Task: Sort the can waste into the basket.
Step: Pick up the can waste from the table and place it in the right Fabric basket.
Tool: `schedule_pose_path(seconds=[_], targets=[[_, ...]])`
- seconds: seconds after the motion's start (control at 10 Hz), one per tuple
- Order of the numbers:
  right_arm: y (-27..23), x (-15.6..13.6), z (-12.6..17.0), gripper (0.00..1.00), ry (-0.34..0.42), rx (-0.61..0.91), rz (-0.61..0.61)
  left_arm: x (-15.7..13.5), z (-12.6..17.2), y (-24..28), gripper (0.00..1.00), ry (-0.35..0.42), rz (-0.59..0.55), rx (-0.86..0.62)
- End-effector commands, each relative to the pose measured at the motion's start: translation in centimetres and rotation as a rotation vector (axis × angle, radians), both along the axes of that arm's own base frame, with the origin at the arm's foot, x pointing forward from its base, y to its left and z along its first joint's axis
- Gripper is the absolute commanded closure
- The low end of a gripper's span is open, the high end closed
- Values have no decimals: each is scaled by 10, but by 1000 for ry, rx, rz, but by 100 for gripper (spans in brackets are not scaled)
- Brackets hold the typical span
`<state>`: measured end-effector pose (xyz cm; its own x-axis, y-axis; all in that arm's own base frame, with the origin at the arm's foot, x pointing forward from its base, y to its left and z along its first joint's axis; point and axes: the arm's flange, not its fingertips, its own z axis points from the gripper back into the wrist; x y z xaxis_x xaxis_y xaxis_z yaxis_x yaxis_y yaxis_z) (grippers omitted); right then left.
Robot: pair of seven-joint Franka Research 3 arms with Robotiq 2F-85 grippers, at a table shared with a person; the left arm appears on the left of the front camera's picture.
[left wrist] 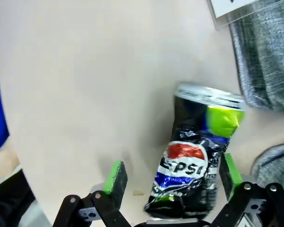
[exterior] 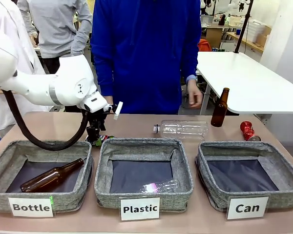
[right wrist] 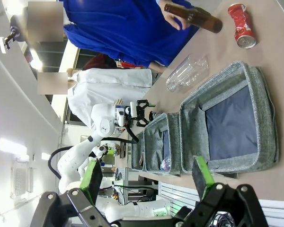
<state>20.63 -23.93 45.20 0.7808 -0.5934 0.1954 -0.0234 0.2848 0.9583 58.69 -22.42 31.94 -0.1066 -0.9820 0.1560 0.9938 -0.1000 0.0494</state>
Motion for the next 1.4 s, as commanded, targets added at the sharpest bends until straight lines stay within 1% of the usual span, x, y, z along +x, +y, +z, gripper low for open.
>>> schedule_pose_path(seconds=[0.0,0.4,0.5,0.6,0.7,0.9,1.0,1.1,1.2,1.3], targets=[[0,1,1,0,-36,2,-2,10,-1,-11,0,6,5,65],[0,1,1,0,-36,2,-2,14,-7,-11,0,14,3,77],[0,1,1,0,-36,2,-2,13,-7,-10,58,19,7,88],[0,1,1,0,-36,2,-2,13,-8,-10,59,17,9,97],[0,1,1,0,-36,2,-2,14,-8,-10,100,21,6,97],[0,1,1,0,-36,2,-2,12,-7,-11,100,19,6,112],[0,1,1,0,-36,2,-2,12,-6,-10,85,20,15,115],[0,1,1,0,-36,2,-2,12,-1,-8,96,8,30,103],[0,1,1,0,-36,2,-2,12,6,-3,100,-13,49,80],[0,1,1,0,-36,2,-2,10,19,5,100,-37,67,40]])
